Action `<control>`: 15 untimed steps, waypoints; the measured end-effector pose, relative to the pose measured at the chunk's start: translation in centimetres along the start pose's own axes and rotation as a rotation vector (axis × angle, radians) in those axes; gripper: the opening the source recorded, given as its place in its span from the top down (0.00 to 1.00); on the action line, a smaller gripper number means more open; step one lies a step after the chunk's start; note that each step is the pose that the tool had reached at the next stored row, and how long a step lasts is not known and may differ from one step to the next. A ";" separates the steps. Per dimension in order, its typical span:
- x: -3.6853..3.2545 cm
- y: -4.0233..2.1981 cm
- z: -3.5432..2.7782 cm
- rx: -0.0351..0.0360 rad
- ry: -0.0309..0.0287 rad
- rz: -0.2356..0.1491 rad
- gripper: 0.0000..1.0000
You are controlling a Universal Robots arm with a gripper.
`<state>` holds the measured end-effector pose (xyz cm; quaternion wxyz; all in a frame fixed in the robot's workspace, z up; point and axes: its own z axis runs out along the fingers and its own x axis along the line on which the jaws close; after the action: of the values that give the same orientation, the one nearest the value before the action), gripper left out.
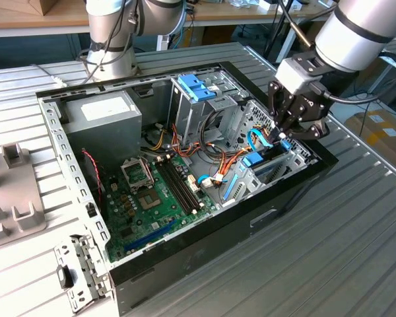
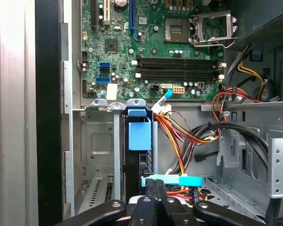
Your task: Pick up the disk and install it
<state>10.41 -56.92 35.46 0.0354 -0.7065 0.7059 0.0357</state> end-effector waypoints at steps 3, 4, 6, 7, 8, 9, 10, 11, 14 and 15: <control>0.23 -0.04 0.25 -0.0033 -0.0003 0.000 0.89; 0.27 -0.06 0.36 -0.0043 -0.0003 0.000 0.89; 0.33 -0.10 0.64 -0.0067 -0.0001 0.001 0.89; 0.36 -0.12 0.80 -0.0080 0.0002 0.001 0.89; 0.41 -0.13 0.86 -0.0085 0.0002 0.001 0.89; 0.46 -0.13 0.88 -0.0086 -0.0003 0.001 0.89; 0.47 -0.13 0.88 -0.0086 -0.0006 0.001 0.89; 0.46 -0.14 0.85 -0.0085 -0.0008 0.001 0.89; 0.40 -0.19 0.19 -0.0086 -0.0012 0.001 0.89; 0.37 -0.23 -0.10 -0.0086 -0.0016 0.001 0.89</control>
<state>10.64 -57.30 35.53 0.0329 -0.7064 0.7059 0.0393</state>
